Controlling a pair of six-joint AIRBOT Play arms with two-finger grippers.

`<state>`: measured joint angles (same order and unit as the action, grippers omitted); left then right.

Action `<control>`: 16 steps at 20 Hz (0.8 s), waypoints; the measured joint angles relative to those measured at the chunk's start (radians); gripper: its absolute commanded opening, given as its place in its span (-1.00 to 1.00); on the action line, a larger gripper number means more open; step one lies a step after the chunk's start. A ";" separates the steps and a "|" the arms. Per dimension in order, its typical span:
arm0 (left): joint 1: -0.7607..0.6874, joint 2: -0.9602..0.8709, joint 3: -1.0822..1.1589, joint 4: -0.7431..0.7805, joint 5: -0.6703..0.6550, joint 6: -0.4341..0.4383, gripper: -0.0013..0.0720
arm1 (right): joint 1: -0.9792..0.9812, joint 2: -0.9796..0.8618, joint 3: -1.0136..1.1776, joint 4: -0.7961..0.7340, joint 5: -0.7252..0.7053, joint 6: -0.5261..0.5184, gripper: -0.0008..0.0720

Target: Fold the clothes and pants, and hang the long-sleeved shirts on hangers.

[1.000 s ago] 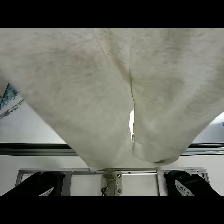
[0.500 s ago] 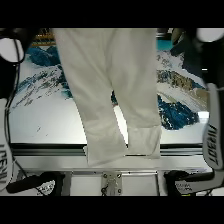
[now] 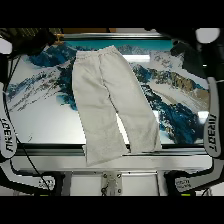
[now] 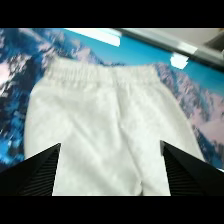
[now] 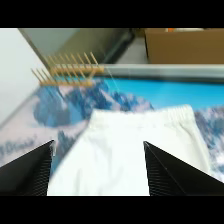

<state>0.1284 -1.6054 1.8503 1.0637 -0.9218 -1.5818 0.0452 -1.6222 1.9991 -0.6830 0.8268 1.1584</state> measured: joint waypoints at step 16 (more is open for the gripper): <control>-0.251 0.307 -1.144 -0.078 -0.192 0.061 1.00 | -0.298 0.567 -1.267 -0.433 0.472 0.106 0.67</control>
<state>-0.1230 -1.2984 0.7067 0.9859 -1.1141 -1.5208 -0.2531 -1.0550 0.7322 -1.1160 1.2987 1.2644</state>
